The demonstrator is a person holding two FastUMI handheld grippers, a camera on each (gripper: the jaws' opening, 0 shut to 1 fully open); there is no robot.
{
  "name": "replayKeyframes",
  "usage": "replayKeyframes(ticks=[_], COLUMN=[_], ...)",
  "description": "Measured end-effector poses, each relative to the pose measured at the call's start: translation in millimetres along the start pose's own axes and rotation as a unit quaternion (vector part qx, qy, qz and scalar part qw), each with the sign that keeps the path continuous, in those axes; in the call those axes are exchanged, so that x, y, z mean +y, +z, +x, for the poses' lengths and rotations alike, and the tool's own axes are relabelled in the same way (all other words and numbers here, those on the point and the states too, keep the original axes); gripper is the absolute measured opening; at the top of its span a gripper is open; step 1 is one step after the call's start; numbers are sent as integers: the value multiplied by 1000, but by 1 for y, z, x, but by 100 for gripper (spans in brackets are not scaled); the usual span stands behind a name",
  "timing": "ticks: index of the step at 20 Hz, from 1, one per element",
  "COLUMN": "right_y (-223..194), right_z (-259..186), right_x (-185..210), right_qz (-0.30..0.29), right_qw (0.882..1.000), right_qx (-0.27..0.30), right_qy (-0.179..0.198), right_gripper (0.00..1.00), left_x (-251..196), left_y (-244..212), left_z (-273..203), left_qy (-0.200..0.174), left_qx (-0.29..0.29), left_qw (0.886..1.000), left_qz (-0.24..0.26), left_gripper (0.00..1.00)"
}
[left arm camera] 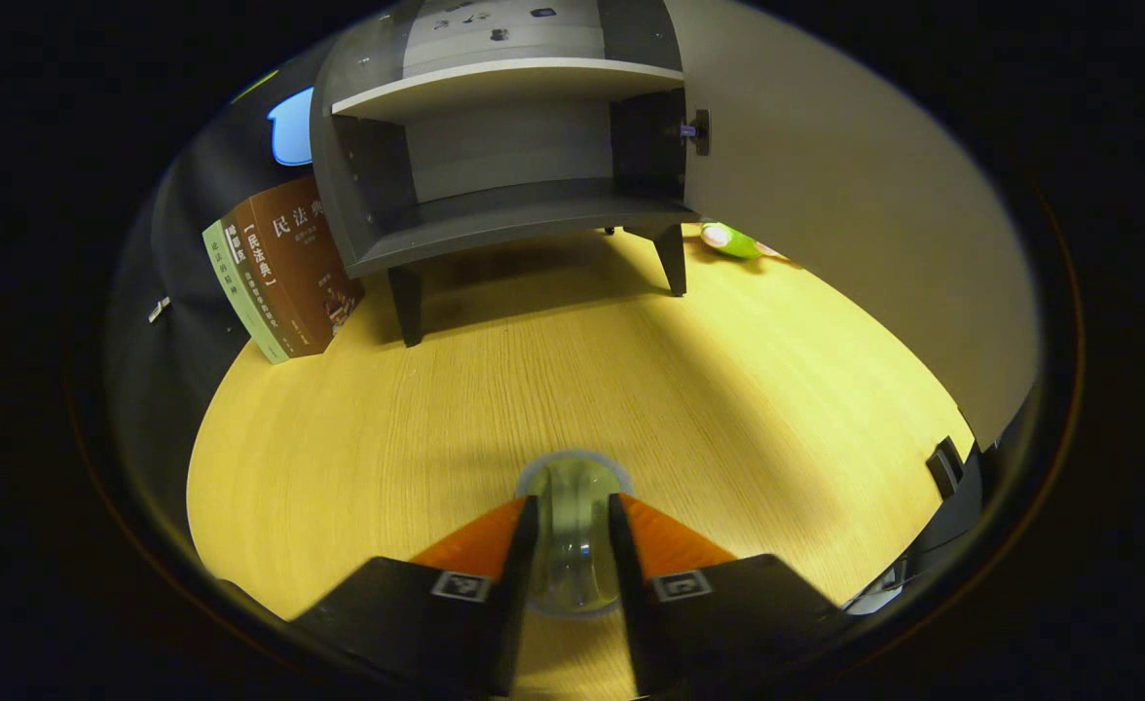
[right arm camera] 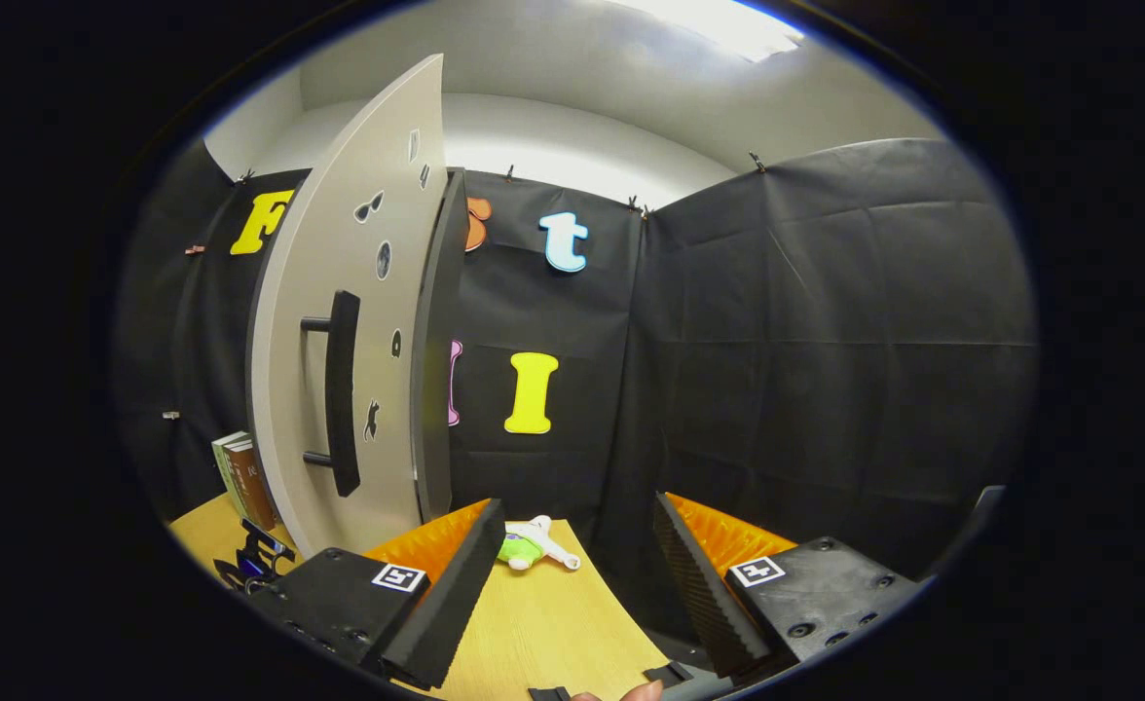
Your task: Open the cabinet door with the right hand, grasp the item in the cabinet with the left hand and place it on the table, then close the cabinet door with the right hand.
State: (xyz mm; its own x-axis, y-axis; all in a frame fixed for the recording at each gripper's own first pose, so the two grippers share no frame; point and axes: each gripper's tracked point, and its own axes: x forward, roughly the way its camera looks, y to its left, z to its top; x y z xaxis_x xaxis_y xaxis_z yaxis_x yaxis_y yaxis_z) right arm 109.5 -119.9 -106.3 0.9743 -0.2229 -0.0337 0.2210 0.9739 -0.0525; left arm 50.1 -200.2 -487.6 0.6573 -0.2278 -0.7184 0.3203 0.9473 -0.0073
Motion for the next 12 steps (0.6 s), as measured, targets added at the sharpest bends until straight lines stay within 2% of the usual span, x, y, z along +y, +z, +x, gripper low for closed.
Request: replayKeyframes(ticks=[1, 5, 8, 12], right_y=[0, 1, 1, 12], right_z=[1, 1, 3, 12], right_x=[0, 1, 7, 26], right_qz=[0, 3, 9, 30], right_qw=[1000, 1000, 1000, 999], right_qx=[0, 1, 9, 6], right_qy=[0, -1, 6, 27], right_gripper=[97, 97, 97, 97], left_x=[-3, -2, 0, 10], left_y=[0, 11, 38, 97], left_z=[-3, -19, -45, -100], left_qy=[-6, -7, -12, -8], left_qx=[-2, -23, -60, -137], left_qw=[1000, 1000, 998, 991], left_qz=[0, 3, -3, -1], left_gripper=[65, 99, 99, 99])
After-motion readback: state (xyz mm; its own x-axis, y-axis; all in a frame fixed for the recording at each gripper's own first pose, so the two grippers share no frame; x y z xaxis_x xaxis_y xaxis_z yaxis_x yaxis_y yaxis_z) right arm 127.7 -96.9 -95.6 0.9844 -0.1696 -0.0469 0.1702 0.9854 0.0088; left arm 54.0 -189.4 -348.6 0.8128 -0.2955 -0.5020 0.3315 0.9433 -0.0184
